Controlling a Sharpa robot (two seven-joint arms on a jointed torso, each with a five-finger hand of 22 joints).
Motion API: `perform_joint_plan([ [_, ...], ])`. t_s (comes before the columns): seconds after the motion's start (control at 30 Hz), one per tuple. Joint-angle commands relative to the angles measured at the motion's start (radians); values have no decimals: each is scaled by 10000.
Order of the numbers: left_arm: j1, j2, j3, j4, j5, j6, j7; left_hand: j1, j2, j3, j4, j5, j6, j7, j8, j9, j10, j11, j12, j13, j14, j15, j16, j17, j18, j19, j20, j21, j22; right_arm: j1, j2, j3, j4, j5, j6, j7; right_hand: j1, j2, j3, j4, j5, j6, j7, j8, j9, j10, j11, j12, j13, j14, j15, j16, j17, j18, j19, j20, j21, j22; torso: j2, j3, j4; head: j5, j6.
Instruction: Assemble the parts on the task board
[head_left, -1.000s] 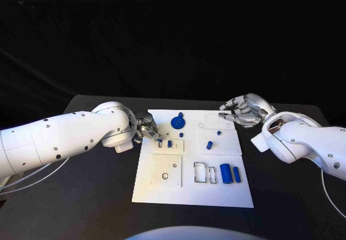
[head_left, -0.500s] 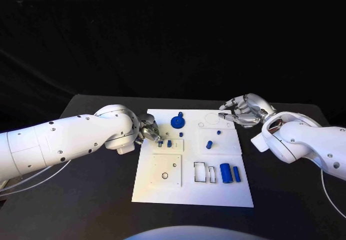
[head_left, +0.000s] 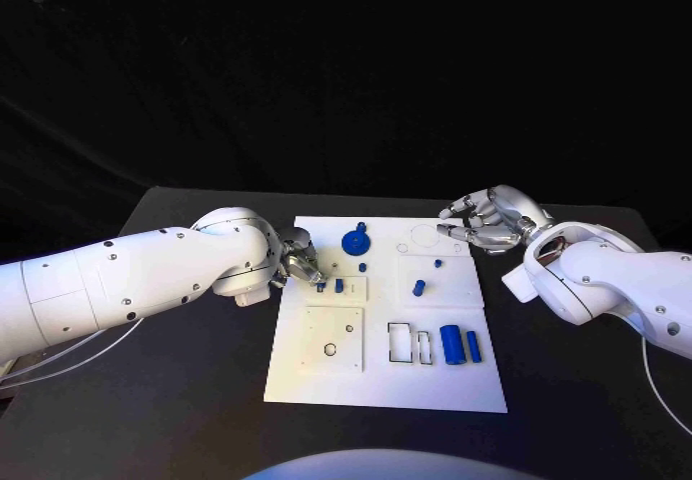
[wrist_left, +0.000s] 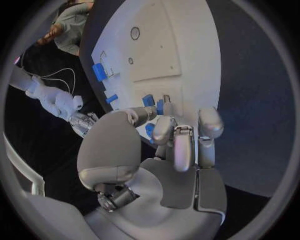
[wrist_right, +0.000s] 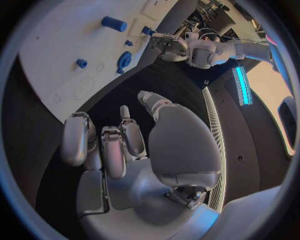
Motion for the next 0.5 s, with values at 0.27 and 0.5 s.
perform_joint_plan([
  [0.27,-15,44,-3,-28,-162,387,-109,-24,72,1502,-1576,116,304,-242,55,13,86,1,39,25,994,-53,70,2386,-63,92,2,63,19,-7,4,0,9,-35,130,21,-18,50,7,44,61,-52,-4,37,15,-29,-15,20,21,914,-23,-35,2069,205,-30,-26,-23,312,-6,0,2,0,-21],
  [0.5,-18,30,-4,-22,-181,433,-163,-68,60,1508,-1655,334,333,-250,83,-3,100,-6,40,24,996,-56,74,2397,-62,95,-1,66,38,-8,-2,0,13,-35,130,26,-18,50,7,44,61,-52,-4,37,15,-29,-15,20,21,914,-23,-35,2069,205,-30,-26,-23,312,-6,3,-3,-2,-30],
])
